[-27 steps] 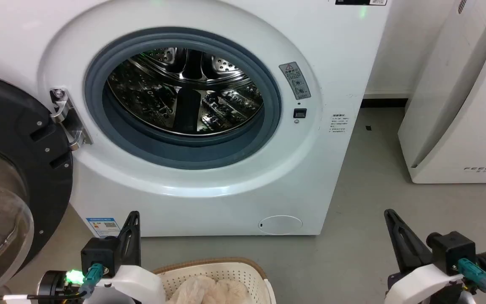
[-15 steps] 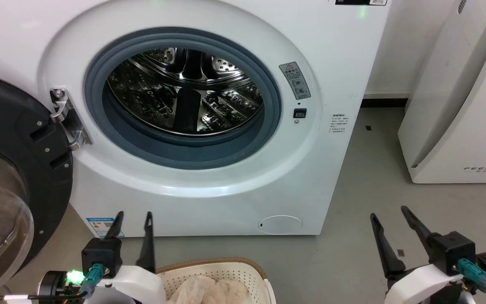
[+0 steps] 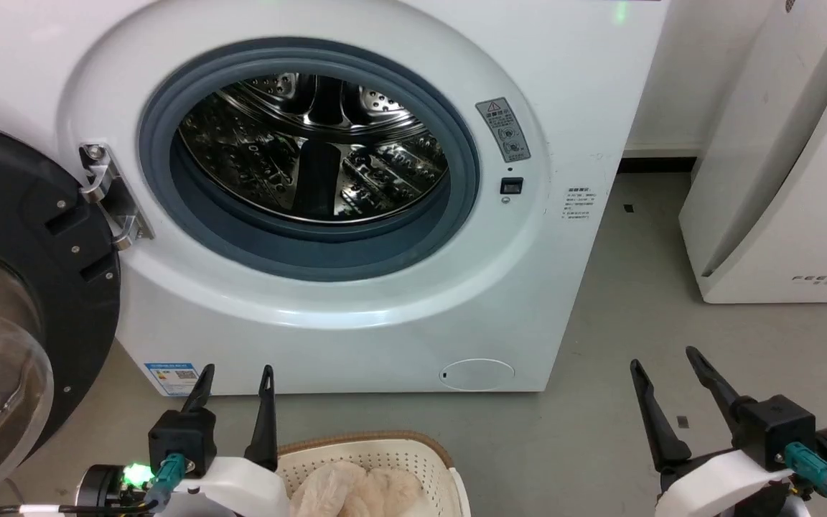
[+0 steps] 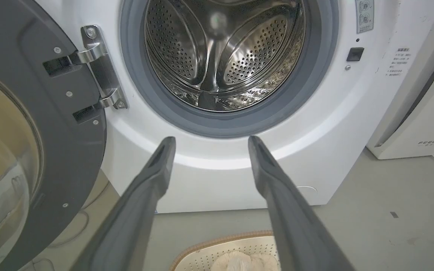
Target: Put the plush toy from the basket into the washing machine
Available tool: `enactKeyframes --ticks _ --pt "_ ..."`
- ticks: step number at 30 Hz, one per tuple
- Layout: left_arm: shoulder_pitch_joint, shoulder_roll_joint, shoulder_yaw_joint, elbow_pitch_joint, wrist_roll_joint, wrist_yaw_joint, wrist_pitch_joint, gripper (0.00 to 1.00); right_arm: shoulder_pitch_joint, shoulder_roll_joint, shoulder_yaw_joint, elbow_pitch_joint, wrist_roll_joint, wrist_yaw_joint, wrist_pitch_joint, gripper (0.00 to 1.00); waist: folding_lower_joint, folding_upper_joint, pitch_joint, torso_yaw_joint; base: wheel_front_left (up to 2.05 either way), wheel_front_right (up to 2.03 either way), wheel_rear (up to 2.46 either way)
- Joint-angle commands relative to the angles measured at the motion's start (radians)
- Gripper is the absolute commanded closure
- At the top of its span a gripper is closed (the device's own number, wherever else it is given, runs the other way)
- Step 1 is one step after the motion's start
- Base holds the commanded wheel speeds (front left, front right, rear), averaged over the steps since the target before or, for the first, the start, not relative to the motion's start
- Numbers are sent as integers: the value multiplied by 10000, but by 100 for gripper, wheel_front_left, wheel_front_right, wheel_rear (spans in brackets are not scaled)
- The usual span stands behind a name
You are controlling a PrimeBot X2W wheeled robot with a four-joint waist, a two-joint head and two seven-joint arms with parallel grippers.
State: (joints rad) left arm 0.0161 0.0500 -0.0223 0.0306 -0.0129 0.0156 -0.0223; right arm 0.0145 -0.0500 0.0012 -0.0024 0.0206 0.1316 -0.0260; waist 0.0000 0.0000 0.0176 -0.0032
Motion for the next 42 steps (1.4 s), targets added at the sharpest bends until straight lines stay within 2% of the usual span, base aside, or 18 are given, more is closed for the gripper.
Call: enactKeyframes --ticks 1,19,42 --pt "-82 0 -69 101 -76 45 -130 0 -26 0 -38 -16 109 -1 -103 0 0 0 69 -5 0 0 0" --pt "-840 122 -303 1572 -298 -57 -527 0 -439 -1 -321 -340 -26 -3 -498 0 0 0 1151 -152 0 0 0" --pt "-2743 638 -1027 5060 -161 -263 -976 0 -1093 -1 -492 -743 -72 -4 -977 0 0 0 3030 -713 0 0 0"
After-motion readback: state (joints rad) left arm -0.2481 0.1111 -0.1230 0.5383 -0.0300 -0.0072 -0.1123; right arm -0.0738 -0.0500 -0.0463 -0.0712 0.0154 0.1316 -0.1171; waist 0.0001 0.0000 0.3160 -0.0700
